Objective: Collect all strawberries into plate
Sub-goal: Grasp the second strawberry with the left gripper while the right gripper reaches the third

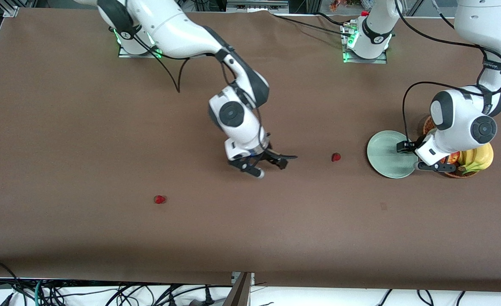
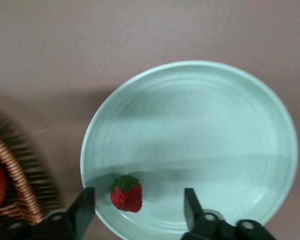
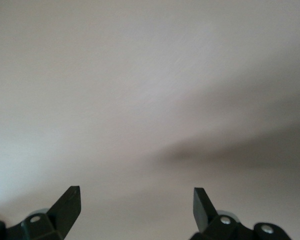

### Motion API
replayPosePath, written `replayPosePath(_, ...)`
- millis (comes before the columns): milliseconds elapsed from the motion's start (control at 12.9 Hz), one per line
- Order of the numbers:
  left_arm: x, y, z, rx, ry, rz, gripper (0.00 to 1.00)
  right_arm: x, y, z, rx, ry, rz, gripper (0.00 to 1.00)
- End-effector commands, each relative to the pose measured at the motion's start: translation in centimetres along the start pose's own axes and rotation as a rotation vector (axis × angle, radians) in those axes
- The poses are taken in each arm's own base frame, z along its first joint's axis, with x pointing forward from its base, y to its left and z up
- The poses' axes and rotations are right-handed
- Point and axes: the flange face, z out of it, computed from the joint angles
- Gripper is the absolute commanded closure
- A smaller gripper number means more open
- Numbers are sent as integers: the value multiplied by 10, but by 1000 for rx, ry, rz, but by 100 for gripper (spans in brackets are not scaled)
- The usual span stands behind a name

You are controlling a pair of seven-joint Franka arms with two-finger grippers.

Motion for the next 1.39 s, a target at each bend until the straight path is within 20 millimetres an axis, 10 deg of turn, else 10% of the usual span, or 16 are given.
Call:
replayPosePath(0,-2,31,-45,-38,33,-48,0,66,60,-40,-154,-60,-208,1)
replayPosePath(618,26,212,-25,-100,100,-234,0,205,244,-40,-298,-114,-574,2)
replayPosePath(1313,55,235,42,-99,71,-264,0,235,269,-13,-291,14,-613,31)
